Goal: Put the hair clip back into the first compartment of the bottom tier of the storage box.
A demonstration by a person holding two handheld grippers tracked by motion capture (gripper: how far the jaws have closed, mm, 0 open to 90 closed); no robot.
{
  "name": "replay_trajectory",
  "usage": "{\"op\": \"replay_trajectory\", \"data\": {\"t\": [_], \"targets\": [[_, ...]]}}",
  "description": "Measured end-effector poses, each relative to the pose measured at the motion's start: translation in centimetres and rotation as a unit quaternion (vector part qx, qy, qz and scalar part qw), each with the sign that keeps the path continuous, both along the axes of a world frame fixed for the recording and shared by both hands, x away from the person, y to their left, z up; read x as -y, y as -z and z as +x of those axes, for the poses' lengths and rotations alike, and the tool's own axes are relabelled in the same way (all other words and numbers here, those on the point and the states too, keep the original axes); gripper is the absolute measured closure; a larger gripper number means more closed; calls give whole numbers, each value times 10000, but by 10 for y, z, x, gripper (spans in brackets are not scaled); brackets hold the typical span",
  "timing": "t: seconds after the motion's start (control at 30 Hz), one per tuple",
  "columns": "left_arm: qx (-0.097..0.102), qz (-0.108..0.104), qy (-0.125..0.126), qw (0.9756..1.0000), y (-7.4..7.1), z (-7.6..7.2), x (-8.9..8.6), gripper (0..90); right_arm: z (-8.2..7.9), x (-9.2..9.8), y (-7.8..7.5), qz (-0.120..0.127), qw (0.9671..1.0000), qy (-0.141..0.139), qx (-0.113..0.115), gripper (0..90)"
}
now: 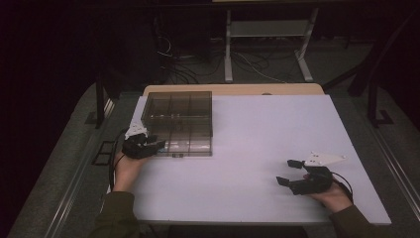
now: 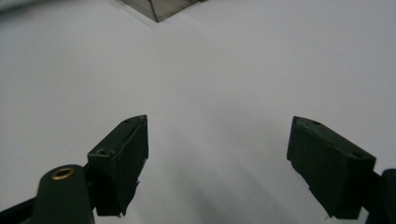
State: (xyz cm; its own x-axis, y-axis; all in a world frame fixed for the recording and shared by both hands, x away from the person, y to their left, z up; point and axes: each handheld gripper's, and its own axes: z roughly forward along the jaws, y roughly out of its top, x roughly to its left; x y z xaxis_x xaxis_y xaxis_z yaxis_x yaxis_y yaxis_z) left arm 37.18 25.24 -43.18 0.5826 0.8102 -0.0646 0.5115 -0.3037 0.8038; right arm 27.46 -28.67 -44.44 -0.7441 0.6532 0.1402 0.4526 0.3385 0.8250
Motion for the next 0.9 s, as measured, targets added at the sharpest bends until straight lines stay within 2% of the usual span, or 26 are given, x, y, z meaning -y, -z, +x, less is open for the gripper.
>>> {"op": "replay_trajectory", "data": {"t": [0.13,0.33,0.47,0.73,0.9], "targets": [[21,-9,59,10000,-1,-1,2,456,0,0,0,0,10000,-2,0,198],[93,-174,77,9998,-3,-2,4,400,0,0,0,1,10000,-11,-2,198],[119,-189,105,9997,-4,-4,6,357,0,0,0,-3,10000,-7,3,198],[196,-265,234,9992,-8,-7,13,333,-1,2,-1,22,10000,22,-4,198],[321,-365,305,9984,-15,-13,18,323,-1,1,0,17,10000,6,1,198]]}}
